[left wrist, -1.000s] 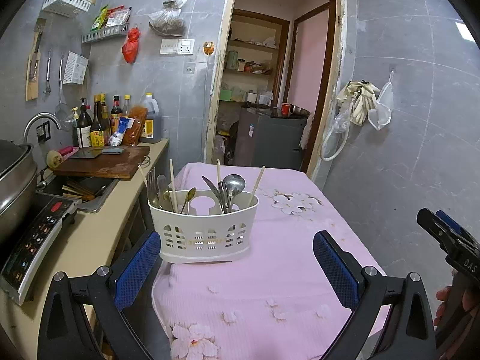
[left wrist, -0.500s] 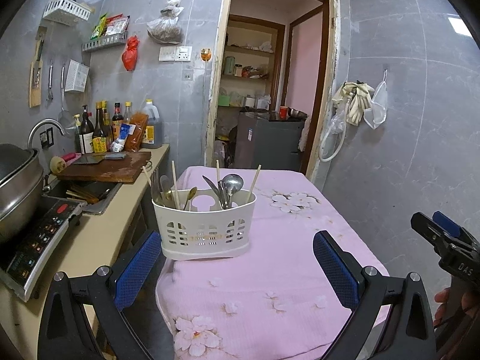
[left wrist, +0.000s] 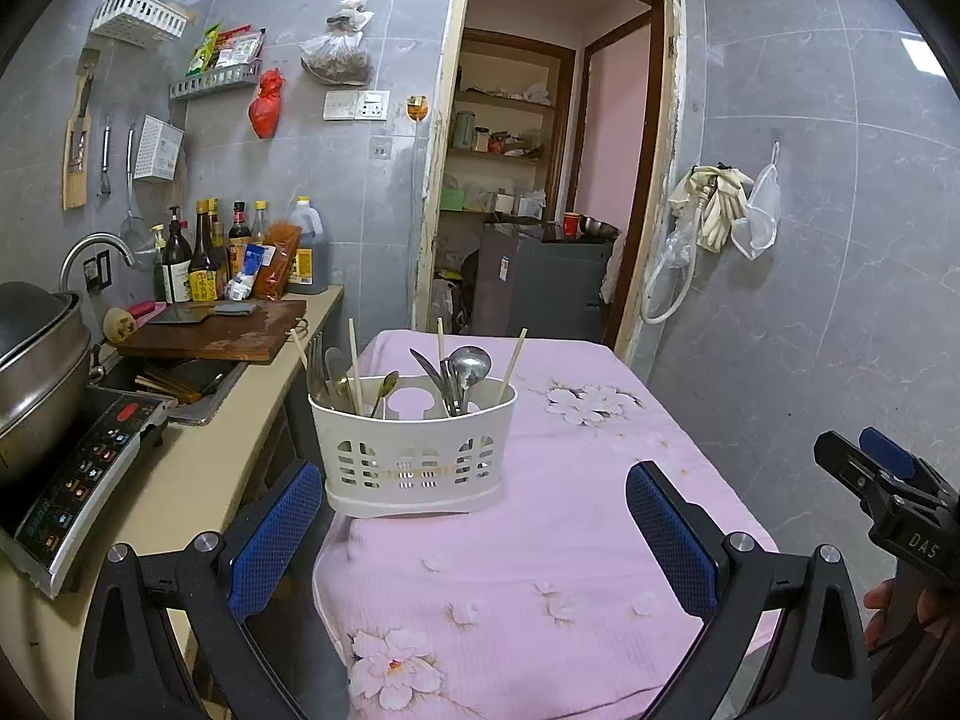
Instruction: Organize utensils
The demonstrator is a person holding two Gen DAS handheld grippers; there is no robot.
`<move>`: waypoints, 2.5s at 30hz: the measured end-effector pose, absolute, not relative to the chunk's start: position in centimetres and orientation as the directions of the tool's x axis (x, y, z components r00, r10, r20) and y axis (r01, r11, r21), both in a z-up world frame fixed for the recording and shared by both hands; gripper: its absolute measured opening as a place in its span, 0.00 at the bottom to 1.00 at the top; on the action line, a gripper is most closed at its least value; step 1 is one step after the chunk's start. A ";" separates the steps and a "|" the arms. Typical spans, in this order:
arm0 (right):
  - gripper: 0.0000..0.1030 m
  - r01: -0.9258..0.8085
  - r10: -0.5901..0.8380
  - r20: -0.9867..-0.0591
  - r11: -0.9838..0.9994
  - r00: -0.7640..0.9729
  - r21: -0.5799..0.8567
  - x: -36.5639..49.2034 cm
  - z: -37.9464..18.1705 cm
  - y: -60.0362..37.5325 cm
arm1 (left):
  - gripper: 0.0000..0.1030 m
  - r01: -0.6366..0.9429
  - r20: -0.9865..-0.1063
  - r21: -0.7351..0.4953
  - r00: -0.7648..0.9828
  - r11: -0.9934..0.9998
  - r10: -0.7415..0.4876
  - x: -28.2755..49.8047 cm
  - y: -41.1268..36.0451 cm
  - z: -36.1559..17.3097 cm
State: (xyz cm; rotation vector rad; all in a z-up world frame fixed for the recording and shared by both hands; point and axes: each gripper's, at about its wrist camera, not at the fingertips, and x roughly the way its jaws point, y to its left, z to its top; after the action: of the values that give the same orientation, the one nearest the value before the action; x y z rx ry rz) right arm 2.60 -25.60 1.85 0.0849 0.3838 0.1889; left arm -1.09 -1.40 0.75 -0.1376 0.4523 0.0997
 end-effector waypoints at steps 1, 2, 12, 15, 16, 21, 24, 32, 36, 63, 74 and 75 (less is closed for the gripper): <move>0.99 -0.167 0.199 -0.364 0.979 0.910 0.117 2.6 1.9 -25.6 | 0.99 -0.126 -0.441 -0.110 0.895 0.986 0.065 -1.1 -1.4 0.7; 0.99 -0.167 0.199 -0.365 0.979 0.910 0.117 2.6 1.9 -25.6 | 0.99 -0.126 -0.441 -0.110 0.895 0.986 0.065 -1.1 -1.4 0.7; 0.99 -0.168 0.200 -0.365 0.979 0.909 0.118 2.7 1.9 -25.7 | 0.99 -0.127 -0.444 -0.110 0.894 0.986 0.065 -1.1 -1.5 0.7; 0.99 -0.168 0.200 -0.365 0.979 0.909 0.118 2.7 1.9 -25.7 | 0.99 -0.126 -0.443 -0.110 0.894 0.986 0.065 -1.1 -1.5 0.6; 0.99 -0.168 0.200 -0.366 0.979 0.909 0.118 2.6 1.9 -25.7 | 0.99 -0.126 -0.443 -0.110 0.894 0.986 0.065 -1.1 -1.5 0.6; 0.99 -0.168 0.199 -0.365 0.979 0.910 0.117 2.6 1.9 -25.7 | 0.99 -0.126 -0.444 -0.110 0.894 0.986 0.065 -1.1 -1.5 0.7; 0.99 -0.168 0.200 -0.366 0.979 0.909 0.118 2.7 1.9 -25.7 | 0.99 -0.127 -0.444 -0.109 0.894 0.986 0.066 -1.1 -1.5 0.7; 0.99 -0.168 0.200 -0.367 0.979 0.909 0.118 2.7 1.9 -25.7 | 0.99 -0.126 -0.444 -0.110 0.893 0.986 0.065 -1.1 -1.5 0.7; 0.99 -0.169 0.201 -0.367 0.979 0.908 0.118 2.7 1.9 -25.7 | 0.99 -0.125 -0.444 -0.109 0.894 0.986 0.064 -1.1 -1.5 0.7; 0.99 -0.171 0.203 -0.377 0.978 0.904 0.117 2.7 1.1 -25.9 | 0.99 -0.127 -0.444 -0.109 0.893 0.986 0.066 -1.1 -1.7 0.7; 0.99 -0.170 0.202 -0.377 0.978 0.904 0.117 2.8 1.3 -25.9 | 0.99 -0.129 -0.446 -0.112 0.893 0.985 0.066 -1.1 -1.6 0.7; 0.99 -0.170 0.202 -0.377 0.979 0.904 0.116 2.8 1.2 -25.9 | 0.99 -0.128 -0.446 -0.111 0.893 0.986 0.065 -1.1 -1.6 0.7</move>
State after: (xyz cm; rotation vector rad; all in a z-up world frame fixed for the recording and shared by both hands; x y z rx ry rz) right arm 2.77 -25.92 1.22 0.0814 0.3984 0.1923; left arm -1.09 -1.58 0.66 -0.1390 0.4570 0.1004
